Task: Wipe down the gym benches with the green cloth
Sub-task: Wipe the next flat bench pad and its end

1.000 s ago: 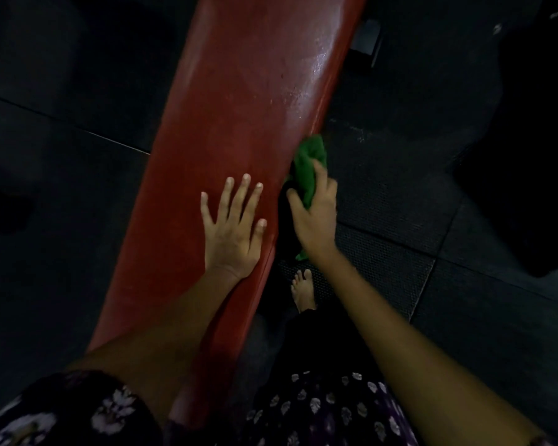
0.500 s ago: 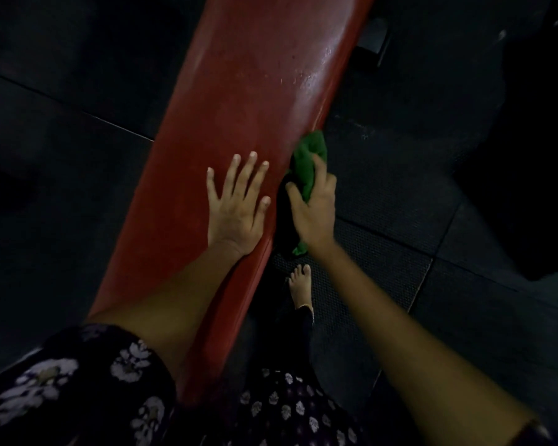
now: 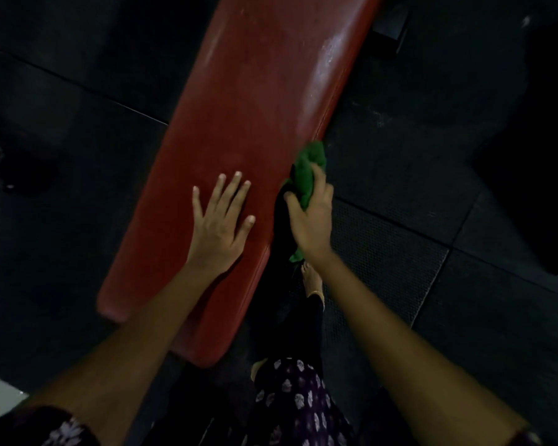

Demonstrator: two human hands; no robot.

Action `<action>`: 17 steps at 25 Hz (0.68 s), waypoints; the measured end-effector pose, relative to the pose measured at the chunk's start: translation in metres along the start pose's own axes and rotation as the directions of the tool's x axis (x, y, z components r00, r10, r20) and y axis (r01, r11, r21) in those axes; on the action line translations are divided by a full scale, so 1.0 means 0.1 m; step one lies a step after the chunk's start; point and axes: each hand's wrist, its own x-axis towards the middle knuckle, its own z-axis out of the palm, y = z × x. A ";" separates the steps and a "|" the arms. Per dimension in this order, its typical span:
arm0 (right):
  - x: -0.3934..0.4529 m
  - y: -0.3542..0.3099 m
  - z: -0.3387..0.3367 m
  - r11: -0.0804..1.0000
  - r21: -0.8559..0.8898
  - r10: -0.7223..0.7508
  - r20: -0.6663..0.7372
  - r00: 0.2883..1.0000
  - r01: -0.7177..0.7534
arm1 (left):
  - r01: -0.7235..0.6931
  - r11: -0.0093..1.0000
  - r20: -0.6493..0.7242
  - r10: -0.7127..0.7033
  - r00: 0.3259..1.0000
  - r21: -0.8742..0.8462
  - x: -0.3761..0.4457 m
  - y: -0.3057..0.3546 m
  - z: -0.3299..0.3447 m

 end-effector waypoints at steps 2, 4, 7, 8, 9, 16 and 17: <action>-0.16 0.06 0.02 0.999 0.035 -0.003 0.037 0.999 0.002 | 0.002 0.999 0.003 -0.002 1.000 0.052 -0.04 0.00 0.03; 0.02 0.03 -0.06 1.000 0.019 -0.021 0.001 1.000 0.021 | 0.013 0.997 -0.010 -0.013 1.000 0.070 -0.02 0.03 0.05; 0.29 -0.03 -0.12 1.000 -0.008 -0.021 -0.080 0.997 0.020 | 0.010 0.999 -0.022 -0.009 1.000 0.053 -0.05 0.05 0.08; 0.27 -0.03 -0.08 1.000 0.006 -0.005 -0.104 0.995 0.006 | 0.005 0.999 -0.029 -0.003 1.000 0.051 -0.05 0.04 0.09; 0.18 -0.01 -0.01 1.000 0.016 0.004 -0.120 0.993 -0.002 | 0.001 0.999 -0.034 0.001 0.999 0.049 -0.05 0.03 0.09; -1.22 0.38 0.45 0.994 0.068 0.085 0.010 0.996 -0.086 | 0.006 0.999 -0.032 -0.005 0.999 0.035 -0.06 -0.02 0.12; -1.19 0.35 0.44 0.995 0.061 0.082 -0.021 0.996 -0.080 | -0.001 0.999 -0.045 0.003 0.999 0.038 -0.06 -0.02 0.13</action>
